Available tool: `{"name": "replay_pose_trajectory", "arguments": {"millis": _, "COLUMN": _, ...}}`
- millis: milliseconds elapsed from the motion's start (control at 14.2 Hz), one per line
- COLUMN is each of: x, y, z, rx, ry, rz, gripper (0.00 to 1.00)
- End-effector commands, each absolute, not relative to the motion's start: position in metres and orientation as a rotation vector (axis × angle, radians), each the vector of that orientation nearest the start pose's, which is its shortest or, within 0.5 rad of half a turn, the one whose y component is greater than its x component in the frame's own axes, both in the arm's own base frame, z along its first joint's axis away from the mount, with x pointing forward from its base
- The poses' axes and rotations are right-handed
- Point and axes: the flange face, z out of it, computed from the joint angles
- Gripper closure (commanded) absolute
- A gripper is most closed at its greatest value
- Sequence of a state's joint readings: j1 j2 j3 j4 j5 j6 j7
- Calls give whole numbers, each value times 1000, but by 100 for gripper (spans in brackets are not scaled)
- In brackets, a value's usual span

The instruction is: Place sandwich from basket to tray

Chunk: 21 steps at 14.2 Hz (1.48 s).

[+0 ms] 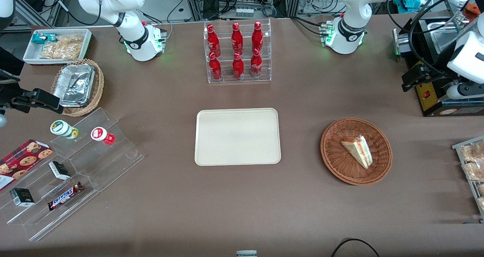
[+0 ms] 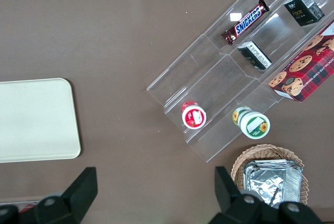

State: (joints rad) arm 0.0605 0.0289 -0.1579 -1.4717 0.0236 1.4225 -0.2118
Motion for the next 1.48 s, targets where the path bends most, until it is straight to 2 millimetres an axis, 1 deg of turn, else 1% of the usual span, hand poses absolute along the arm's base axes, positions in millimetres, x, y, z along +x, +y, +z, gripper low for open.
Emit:
{"name": "replay_pose_trajectory", "arguments": {"millis": 0, "x": 564, "y": -37, "z": 594, "rx": -3039, "ry": -445, "rz": 233, "gripper": 0}}
{"name": "replay_pose_trajectory", "arguments": {"millis": 141, "x": 590, "y": -37, "z": 544, "rx": -2965, "ry": -670, "rz": 306, "gripper": 0}}
{"name": "replay_pose_trajectory", "arguments": {"millis": 282, "x": 609, "y": -36, "z": 498, "rx": -2923, "ry": -724, "rz": 313, "gripper": 0}}
{"name": "replay_pose_trajectory", "arguments": {"millis": 423, "x": 623, "y": -37, "z": 453, "rx": -2907, "ry": -771, "rz": 334, "gripper": 0}}
{"name": "replay_pose_trajectory", "arguments": {"millis": 493, "x": 630, "y": -39, "z": 430, "rx": -2890, "ry": -836, "rz": 328, "gripper": 0}}
{"name": "replay_pose_trajectory", "arguments": {"millis": 634, "x": 640, "y": -42, "z": 394, "rx": -2851, "ry": -963, "rz": 320, "gripper": 0}}
{"name": "replay_pose_trajectory", "arguments": {"millis": 775, "x": 640, "y": -52, "z": 367, "rx": -2833, "ry": -1026, "rz": 296, "gripper": 0}}
{"name": "replay_pose_trajectory", "arguments": {"millis": 915, "x": 634, "y": -57, "z": 342, "rx": -2826, "ry": -1067, "rz": 274, "gripper": 0}}
{"name": "replay_pose_trajectory", "arguments": {"millis": 986, "x": 628, "y": -57, "z": 329, "rx": -2829, "ry": -1063, "rz": 273, "gripper": 0}}
{"name": "replay_pose_trajectory", "arguments": {"millis": 1197, "x": 615, "y": -59, "z": 300, "rx": -2842, "ry": -1058, "rz": 257, "gripper": 0}}
{"name": "replay_pose_trajectory", "arguments": {"millis": 1408, "x": 602, "y": -59, "z": 277, "rx": -2850, "ry": -1051, "rz": 244, "gripper": 0}}
